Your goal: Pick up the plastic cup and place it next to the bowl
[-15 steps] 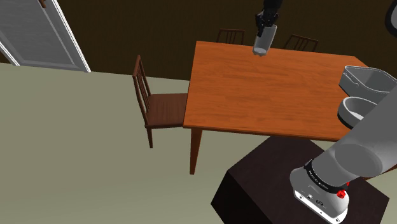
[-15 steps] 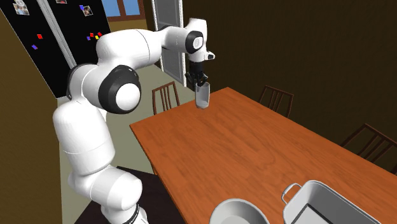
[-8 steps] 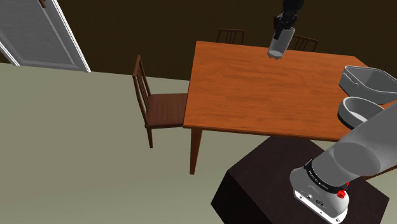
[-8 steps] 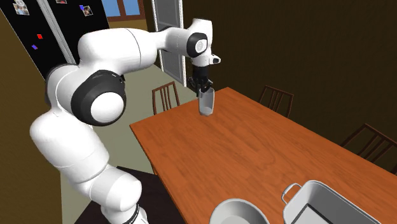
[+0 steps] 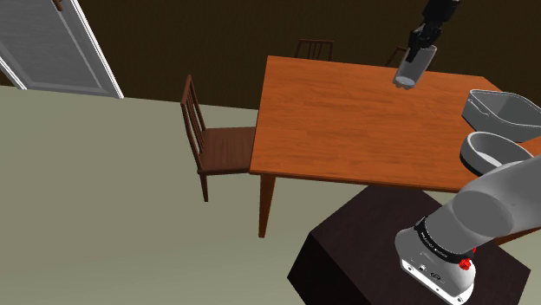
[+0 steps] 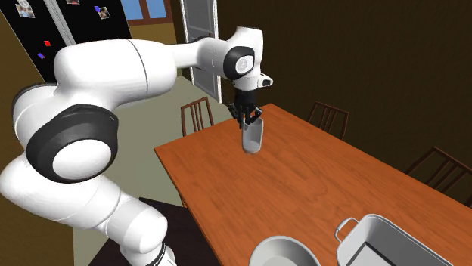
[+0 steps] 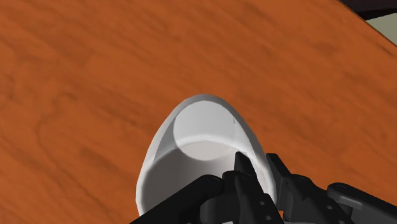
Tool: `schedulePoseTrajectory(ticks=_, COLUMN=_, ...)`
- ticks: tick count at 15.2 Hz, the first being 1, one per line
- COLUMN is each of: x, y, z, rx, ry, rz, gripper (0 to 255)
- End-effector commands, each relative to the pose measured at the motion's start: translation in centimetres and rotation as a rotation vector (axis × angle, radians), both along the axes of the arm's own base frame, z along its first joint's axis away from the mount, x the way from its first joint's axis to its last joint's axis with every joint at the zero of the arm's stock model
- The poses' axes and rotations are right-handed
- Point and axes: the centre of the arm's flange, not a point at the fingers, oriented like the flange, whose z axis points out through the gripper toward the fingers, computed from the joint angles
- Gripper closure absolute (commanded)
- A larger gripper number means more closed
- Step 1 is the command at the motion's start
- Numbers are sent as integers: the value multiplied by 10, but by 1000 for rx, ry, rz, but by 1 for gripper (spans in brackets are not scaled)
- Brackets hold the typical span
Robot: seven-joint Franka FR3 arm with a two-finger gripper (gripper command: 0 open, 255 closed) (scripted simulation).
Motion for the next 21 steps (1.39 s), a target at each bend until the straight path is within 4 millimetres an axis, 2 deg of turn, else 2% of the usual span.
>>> schedulePoseTrajectory(ticks=1, x=-22, y=-10, z=-2, rx=0, ry=0, rz=1, gripper=255)
schedulePoseTrajectory(ticks=18, x=-224, y=-111, z=-1, rx=0, ry=0, rz=1, gripper=255)
schedulePoseTrajectory(ticks=21, x=-224, y=-111, z=-17, rx=0, ry=0, rz=1, gripper=255)
